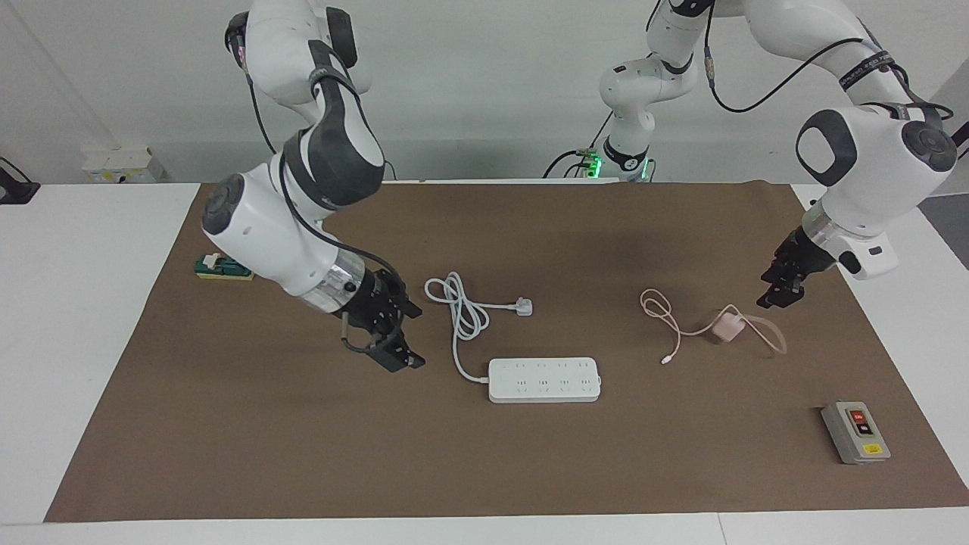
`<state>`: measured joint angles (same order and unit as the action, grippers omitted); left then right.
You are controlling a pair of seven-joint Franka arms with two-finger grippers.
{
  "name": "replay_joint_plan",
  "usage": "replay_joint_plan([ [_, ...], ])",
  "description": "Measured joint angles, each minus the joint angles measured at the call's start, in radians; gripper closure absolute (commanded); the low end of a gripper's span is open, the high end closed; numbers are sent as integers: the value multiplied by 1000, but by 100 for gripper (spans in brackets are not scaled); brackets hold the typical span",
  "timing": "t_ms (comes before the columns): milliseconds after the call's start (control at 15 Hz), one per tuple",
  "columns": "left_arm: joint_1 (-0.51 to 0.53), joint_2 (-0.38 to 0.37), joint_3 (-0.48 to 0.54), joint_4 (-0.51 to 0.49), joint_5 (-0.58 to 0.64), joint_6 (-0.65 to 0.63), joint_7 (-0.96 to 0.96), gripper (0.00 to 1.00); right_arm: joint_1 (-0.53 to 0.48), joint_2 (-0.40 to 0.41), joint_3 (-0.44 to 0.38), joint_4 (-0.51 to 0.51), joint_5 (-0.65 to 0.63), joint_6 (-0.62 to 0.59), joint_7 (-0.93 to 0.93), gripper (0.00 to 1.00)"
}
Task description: Unplug charger and place it aside
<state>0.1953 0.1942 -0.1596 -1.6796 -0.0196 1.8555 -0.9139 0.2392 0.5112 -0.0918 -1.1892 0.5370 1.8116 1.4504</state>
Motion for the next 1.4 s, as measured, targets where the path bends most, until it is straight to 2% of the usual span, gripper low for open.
replay_joint_plan([
  [200,-9,-24,-2,12,0,-35,107,0,-58,-81,-2,-13,-52,-121,-152,0],
  [467,-10,-58,-6,66,0,-155,382,0,-141,-137,-5,-23,-107,-234,-399,0],
  [733,-10,-119,-10,86,0,-263,622,0,-189,-187,-5,-25,-251,-312,-816,0],
  [933,-30,-172,-18,86,-1,-326,677,0,-219,-242,-6,-35,-376,-349,-1161,0],
  [1067,-50,-198,-18,86,-1,-359,696,0,-231,-300,-6,-77,-433,-354,-1309,0],
  [1400,-113,-215,29,99,0,-378,816,0,-238,-470,-5,-241,-527,-356,-1484,0],
])
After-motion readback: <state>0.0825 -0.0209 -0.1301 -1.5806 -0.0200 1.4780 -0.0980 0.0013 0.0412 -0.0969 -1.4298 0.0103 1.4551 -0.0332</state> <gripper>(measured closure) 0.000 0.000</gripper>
